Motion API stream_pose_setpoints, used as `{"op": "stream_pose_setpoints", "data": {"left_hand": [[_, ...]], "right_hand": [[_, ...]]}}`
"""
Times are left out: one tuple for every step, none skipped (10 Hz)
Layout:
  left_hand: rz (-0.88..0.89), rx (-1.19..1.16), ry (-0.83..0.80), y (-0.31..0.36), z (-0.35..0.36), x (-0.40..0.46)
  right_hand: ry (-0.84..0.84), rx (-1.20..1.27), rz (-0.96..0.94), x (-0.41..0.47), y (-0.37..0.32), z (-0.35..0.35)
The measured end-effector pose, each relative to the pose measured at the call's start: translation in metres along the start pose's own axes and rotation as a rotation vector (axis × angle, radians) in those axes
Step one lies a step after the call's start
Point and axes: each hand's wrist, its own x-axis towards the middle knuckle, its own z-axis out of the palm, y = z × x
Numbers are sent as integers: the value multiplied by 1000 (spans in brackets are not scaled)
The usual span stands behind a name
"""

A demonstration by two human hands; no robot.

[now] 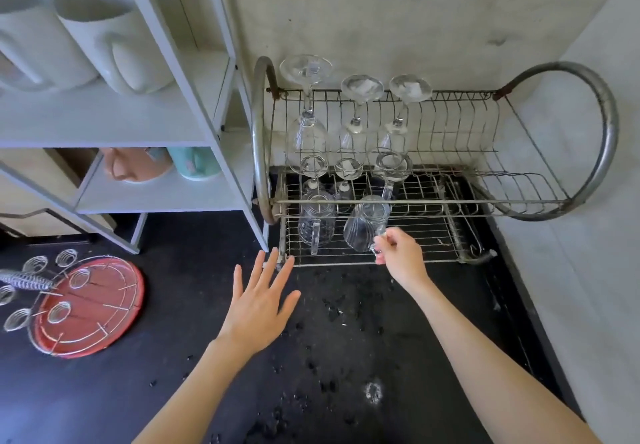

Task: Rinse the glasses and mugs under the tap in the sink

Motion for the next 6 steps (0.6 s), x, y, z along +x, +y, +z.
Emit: {"op": "stream_pose_setpoints", "data": {"left_hand": [[-21,0,-22,4,3,2],[-32,-2,-25,6,3,3],[-33,-26,-9,7,-2,1],[-42,-24,19,10,-6,-1],[-38,-28,35,13,-11,-5],[-32,-37,109,11,-21,-8]], "right_hand": [[-25,-43,4,6,6,2],[-34,-52,20,9,7,3],[-62,-23,55,13,4,2],[-97,28,100,12,1,-2],[-103,39,107,8,-1,-5],[-125,23,112,-4,3,-9]]}}
